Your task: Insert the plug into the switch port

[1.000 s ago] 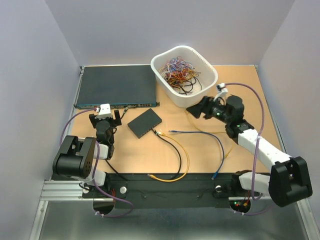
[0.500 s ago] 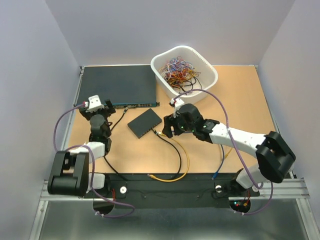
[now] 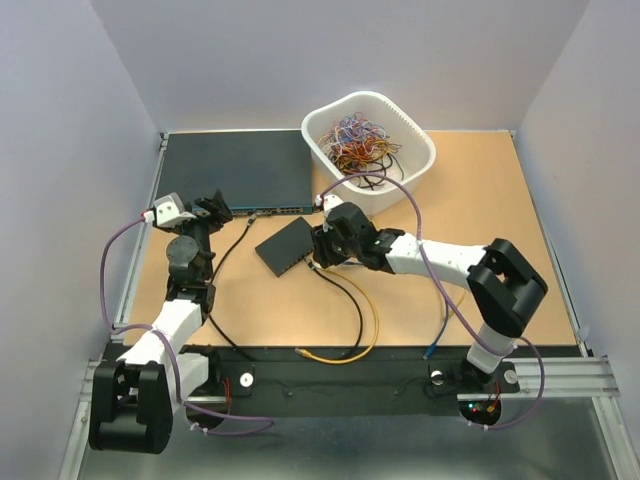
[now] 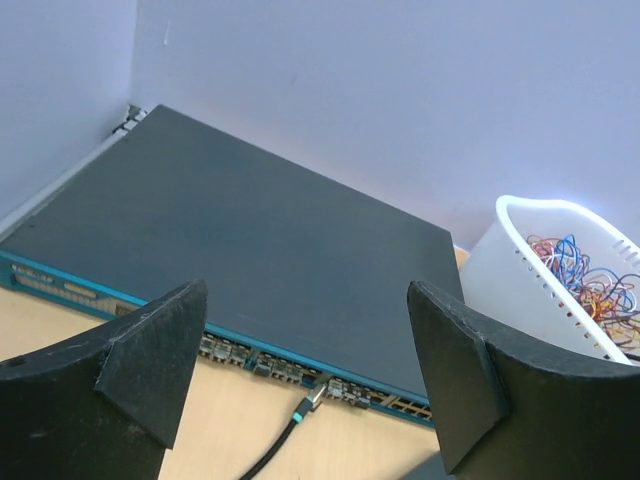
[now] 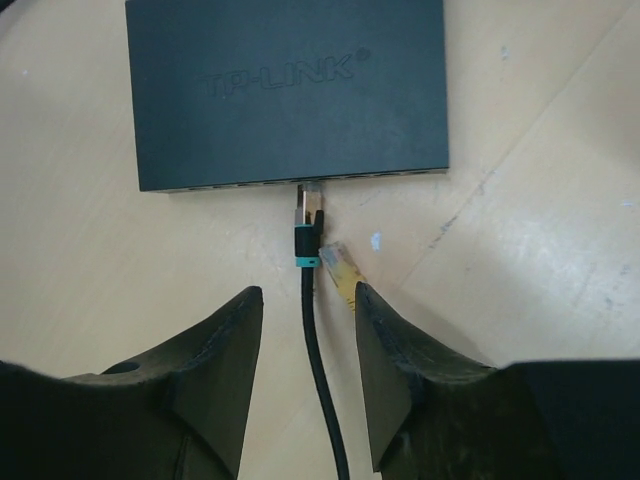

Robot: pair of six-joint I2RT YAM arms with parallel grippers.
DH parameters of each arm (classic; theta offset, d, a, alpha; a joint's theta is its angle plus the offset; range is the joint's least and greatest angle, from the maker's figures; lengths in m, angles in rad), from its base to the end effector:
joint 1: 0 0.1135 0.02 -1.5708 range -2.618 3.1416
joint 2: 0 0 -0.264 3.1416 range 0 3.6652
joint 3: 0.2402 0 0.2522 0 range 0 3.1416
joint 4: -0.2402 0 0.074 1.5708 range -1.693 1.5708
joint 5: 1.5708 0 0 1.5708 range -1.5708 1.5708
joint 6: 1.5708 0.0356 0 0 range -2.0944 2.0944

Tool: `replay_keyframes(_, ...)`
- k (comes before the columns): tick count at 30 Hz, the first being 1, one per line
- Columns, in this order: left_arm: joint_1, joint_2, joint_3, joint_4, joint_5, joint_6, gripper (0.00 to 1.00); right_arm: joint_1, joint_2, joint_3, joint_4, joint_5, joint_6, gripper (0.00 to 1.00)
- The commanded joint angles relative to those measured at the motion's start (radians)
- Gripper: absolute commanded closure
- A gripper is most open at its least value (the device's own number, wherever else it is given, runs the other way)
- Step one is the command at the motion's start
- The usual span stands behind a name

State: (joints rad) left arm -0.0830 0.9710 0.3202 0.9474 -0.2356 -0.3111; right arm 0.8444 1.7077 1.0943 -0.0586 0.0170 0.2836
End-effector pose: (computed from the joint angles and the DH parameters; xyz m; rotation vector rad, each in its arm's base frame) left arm 0.2061 -0.0088 0.2625 -0.3460 1.2374 -0.1884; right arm 0.2506 0.2812 0.2149 -0.6300 2.2219 0.5789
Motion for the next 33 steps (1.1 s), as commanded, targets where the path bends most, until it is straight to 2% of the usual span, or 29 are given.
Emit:
replay_keyframes(1,0.006,-0.035,-0.021,0.03,-0.014,-0.039,0.08,0.028,0.05,0.052,0.011,0.023,0.009,0.53)
replay_keyframes(14,0.009,-0.029,-0.024,0.028,-0.039,-0.048,0.1,0.045,0.21,0.145,0.011,0.034,0.003,0.58)
replay_keyframes(33,0.009,-0.002,-0.024,0.047,-0.041,-0.06,0.12,0.062,0.297,0.173,0.011,0.012,-0.012,0.68)
